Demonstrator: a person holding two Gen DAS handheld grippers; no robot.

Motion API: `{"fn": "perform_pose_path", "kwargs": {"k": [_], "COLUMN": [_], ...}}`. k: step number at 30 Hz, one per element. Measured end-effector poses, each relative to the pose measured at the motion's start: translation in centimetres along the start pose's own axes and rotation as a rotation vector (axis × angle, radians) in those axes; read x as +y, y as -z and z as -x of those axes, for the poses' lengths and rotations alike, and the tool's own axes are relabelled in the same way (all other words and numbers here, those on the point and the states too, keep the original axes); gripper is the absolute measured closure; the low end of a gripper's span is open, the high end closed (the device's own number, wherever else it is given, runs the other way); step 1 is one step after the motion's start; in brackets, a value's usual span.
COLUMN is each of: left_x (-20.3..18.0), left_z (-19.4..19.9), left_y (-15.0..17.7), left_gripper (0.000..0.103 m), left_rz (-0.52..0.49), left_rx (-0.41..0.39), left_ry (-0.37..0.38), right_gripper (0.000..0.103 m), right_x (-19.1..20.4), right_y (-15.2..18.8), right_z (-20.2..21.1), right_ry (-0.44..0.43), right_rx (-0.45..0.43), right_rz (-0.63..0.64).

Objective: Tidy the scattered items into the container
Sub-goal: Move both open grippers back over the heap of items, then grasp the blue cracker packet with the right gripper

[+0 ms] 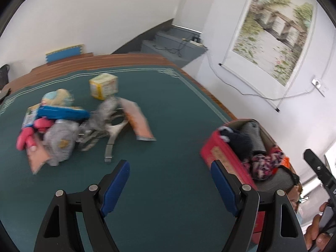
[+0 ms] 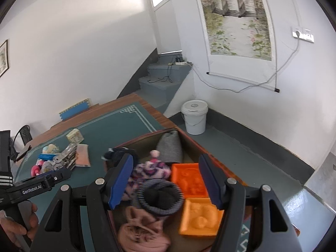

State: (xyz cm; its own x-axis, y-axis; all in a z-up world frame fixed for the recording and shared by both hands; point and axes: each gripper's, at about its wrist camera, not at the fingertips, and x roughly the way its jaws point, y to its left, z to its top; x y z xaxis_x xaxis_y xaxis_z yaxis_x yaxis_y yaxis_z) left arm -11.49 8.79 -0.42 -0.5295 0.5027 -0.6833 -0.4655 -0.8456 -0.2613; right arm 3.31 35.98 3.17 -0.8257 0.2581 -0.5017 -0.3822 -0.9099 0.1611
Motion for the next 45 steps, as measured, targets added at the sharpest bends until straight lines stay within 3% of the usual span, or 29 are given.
{"fn": "perform_pose_path", "kwargs": {"k": [10,19,22,31,35,41,45], "left_x": [11.1,17.5,18.3,22.3,24.0,25.7,26.7], "left_z": [2.9,3.6,3.7,3.6,3.3,3.4,3.7], "left_y": [-0.7,-0.7,-0.7,-0.3,-0.1,0.2,0.4], "left_gripper": [0.022,0.022,0.022,0.022,0.022,0.022,0.022], "left_rz": [0.171,0.335,0.346,0.456,0.510,0.553,0.565], "left_rx": [-0.042,-0.044,-0.043,-0.037,-0.029,-0.031,-0.041], "left_ry": [-0.133,-0.150,-0.163,-0.177,-0.181,-0.213,-0.267], "right_gripper": [0.034,0.030,0.030,0.030,0.030,0.030,0.030], "right_x": [6.9,15.6,17.4,19.6,21.3,25.9,31.1], "right_y": [-0.9,0.2,0.4,-0.2,-0.1,0.4,1.6], "right_z": [-0.6,-5.6,-7.3,-13.8,-15.5,-16.7,-16.8], "right_ry": [-0.147,-0.313,-0.319,-0.231,-0.277,-0.398,-0.428], "right_rx": [0.034,0.218,0.249,0.316,0.337,0.368,0.329], "right_rz": [0.076,0.082,0.065,-0.055,-0.055,0.049,0.265]}}
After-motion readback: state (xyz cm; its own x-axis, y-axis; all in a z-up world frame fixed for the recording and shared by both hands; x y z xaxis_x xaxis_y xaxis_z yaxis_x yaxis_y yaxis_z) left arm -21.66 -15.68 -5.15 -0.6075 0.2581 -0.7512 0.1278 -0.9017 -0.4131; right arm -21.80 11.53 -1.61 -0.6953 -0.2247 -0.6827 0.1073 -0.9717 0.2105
